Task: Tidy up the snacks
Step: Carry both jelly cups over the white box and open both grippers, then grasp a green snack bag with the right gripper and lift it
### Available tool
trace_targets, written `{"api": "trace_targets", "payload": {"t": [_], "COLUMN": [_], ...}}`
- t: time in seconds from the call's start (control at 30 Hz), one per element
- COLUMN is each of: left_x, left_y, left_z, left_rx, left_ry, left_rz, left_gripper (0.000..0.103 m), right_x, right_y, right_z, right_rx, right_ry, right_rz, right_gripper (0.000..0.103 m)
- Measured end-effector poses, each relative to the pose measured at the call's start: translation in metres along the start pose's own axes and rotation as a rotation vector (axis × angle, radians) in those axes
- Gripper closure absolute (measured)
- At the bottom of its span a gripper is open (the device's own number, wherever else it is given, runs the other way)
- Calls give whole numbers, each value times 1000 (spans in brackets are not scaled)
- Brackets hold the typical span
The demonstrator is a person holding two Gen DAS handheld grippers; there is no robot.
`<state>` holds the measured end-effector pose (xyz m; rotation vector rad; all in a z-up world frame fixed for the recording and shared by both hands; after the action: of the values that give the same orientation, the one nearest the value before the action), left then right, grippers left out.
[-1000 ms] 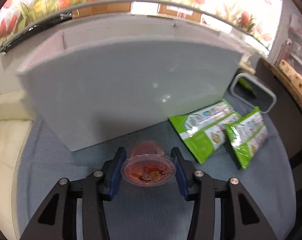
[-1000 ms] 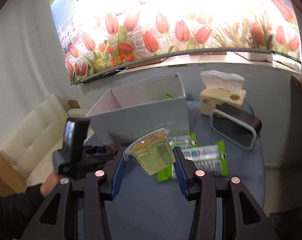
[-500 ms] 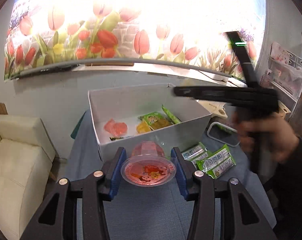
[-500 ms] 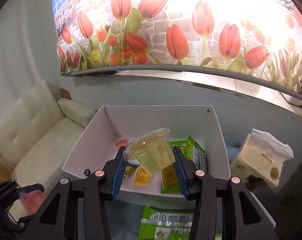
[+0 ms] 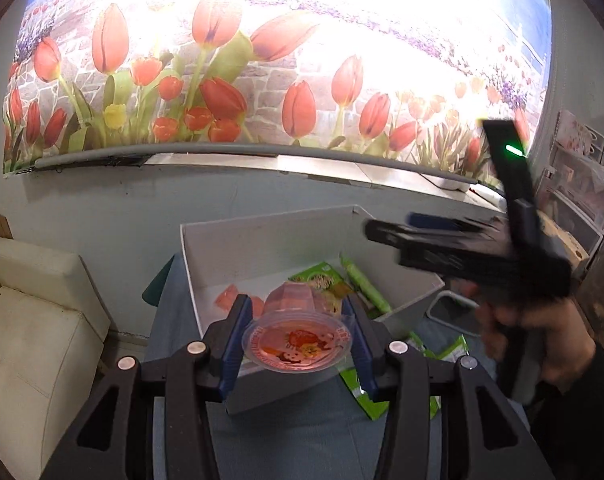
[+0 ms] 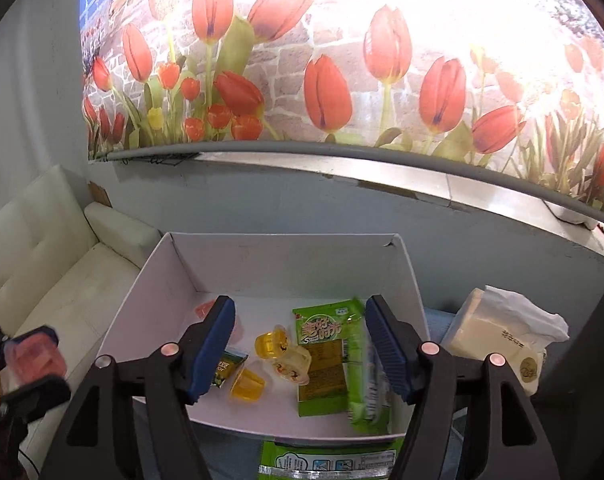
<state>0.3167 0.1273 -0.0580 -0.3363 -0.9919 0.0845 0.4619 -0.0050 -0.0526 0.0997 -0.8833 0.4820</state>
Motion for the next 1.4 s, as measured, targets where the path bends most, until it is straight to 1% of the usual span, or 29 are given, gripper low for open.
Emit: {"api": "trace_targets", "payload": {"t": [0.07, 0.13, 0.2, 0.23, 0.3, 0.4, 0.43, 0.5, 0.53, 0.57, 0.67, 0.73, 0.83, 0.9, 0.97, 1.03, 1.13, 1.2, 1.23, 1.27, 1.33, 1.4], "left_x": [13, 24, 34, 37, 39, 37, 36, 32, 31, 30, 28, 26, 24, 20, 13, 3, -19, -39, -48, -59, -78, -97], "left_y": [4, 2, 4, 6, 13, 22, 25, 30, 32, 33, 34, 34, 30, 22, 13, 3, -14, -25, -29, -34, -40, -46], "left_z": [-7, -20, -38, -50, -69, -98, -105, -116, -120, -122, -125, -125, -118, -107, -93, -79, -56, -43, -37, -30, -20, -8], "left_rx": [22, 43, 52, 42, 40, 66, 73, 88, 92, 102, 109, 116, 96, 90, 75, 60, 29, -3, -18, -35, -58, -77], "left_ry": [-12, 3, 14, 38, 59, 104, 115, 127, 133, 134, 134, 150, 157, 159, 149, 146, 144, 165, 178, 187, 214, 226], "left_rz": [-8, -50, -66, -55, -27, -3, 3, 13, 18, 29, 26, 35, 50, 47, 38, 27, 1, -24, -33, -36, -41, -34], "left_gripper": [52, 52, 52, 52, 51, 51, 49, 39, 25, 13, 6, 4, 3, 2, 0, 0, 0, 0, 0, 0, 0, 0], "right_x": [-6, -17, -34, -42, -61, -97, -108, -132, -142, -151, -173, -183, -194, -200, -207, -212, -216, -214, -212, -209, -203, -197], "right_y": [-13, -25, -34, -39, -49, -63, -67, -76, -79, -82, -89, -93, -95, -95, -94, -93, -84, -76, -72, -69, -66, -62], "right_z": [18, 38, 58, 68, 87, 113, 120, 130, 132, 135, 139, 139, 135, 130, 123, 116, 103, 92, 89, 83, 74, 66], "right_rx": [19, 41, 46, 45, 55, 59, 52, 50, 43, 40, 21, 14, 17, -10, -57, -74, -73, -58, -35, -6, 13, 62], "right_ry": [-24, -37, -49, -55, -57, -56, -62, -39, -32, -27, -8, 4, 25, 45, 70, 85, 108, 118, 108, 101, 87, 68], "right_rz": [-36, -61, -67, -77, -89, -126, -138, -163, -174, -186, -205, -221, -238, -222, -201, -182, -131, -56, 12, 104, 299, 497], "right_gripper": [25, 24, 23, 22, 22, 19, 18, 18, 18, 18, 18, 18, 18, 18, 18, 18, 18, 18, 18, 18, 18, 18]}}
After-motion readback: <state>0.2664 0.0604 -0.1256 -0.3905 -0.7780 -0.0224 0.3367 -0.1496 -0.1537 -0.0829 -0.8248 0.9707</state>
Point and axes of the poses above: each gripper's, at about its wrist camera, not at the fingertips, and z roughly against the way its jaws point, y to its left, x to its top, the point moved 3 cm from there along -z, roughly the way its jaws point, and after that the axes turned 15 degrees about -x, right-handed, at the moved point
